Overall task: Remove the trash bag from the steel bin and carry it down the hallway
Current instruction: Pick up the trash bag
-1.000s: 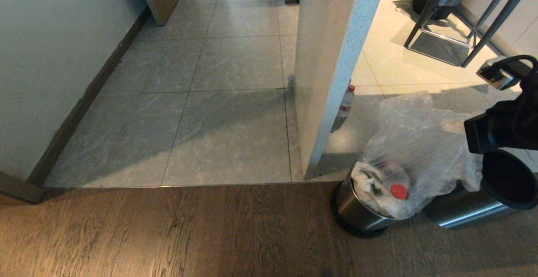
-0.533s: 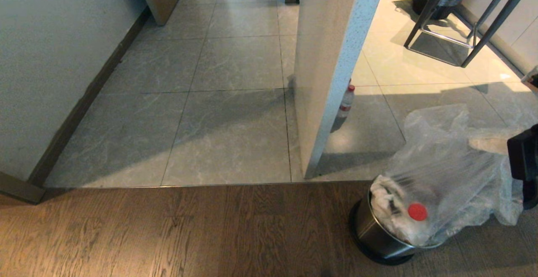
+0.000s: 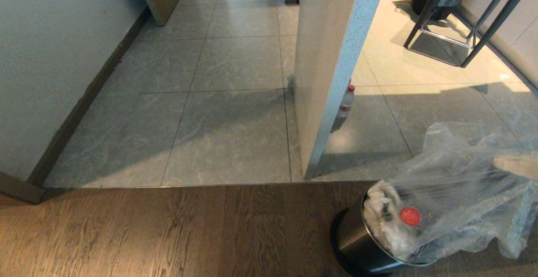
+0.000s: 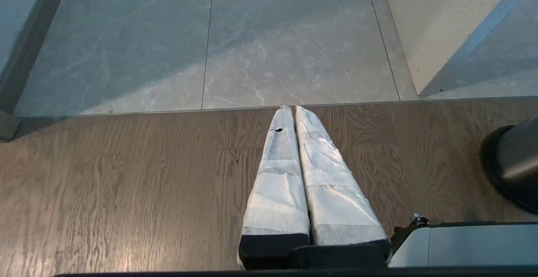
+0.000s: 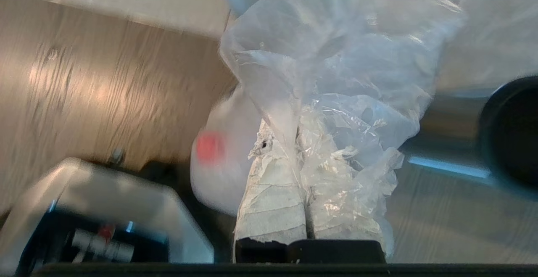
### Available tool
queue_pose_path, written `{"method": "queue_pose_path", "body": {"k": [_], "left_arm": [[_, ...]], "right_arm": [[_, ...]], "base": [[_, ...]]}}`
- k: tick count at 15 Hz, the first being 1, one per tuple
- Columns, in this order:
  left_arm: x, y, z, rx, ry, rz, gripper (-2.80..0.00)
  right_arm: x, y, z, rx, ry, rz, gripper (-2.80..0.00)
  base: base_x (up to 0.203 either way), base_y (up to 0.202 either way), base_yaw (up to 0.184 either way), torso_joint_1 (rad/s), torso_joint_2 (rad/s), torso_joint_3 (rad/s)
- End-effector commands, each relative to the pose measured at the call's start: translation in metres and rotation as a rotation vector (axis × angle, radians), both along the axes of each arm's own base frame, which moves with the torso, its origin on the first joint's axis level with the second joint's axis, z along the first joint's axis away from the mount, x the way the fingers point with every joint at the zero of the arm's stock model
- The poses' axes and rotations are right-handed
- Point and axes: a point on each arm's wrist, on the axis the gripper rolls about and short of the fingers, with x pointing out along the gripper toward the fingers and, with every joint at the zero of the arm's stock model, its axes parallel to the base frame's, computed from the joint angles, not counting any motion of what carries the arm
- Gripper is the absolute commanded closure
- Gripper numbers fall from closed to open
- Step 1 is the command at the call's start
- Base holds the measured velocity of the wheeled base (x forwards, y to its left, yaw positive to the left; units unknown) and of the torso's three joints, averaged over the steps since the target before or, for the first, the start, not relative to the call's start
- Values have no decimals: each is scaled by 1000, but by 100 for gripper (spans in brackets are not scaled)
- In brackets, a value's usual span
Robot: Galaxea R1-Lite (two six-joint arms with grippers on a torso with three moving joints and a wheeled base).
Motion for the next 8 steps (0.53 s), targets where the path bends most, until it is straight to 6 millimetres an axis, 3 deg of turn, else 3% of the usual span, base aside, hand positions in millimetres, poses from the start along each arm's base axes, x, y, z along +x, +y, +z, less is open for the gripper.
{"method": "queue_pose_path", "body": {"k": [1, 3, 5, 8], "left_arm": [[0, 0, 0, 0, -1, 0, 0], [0, 0, 0, 0, -1, 0, 0], [0, 0, 0, 0, -1, 0, 0], [0, 0, 0, 0, -1, 0, 0]], "right_arm": [[-11, 0, 4, -1, -33, 8, 0], [-16, 1, 21, -1, -94, 15, 0], [-17, 1, 16, 0, -79, 19, 0], [-18, 2, 29, 3, -121, 31, 0]], "base": [[0, 0, 0, 0, 0, 0], [0, 0, 0, 0, 0, 0], [0, 0, 0, 0, 0, 0], [0, 0, 0, 0, 0, 0]]}}
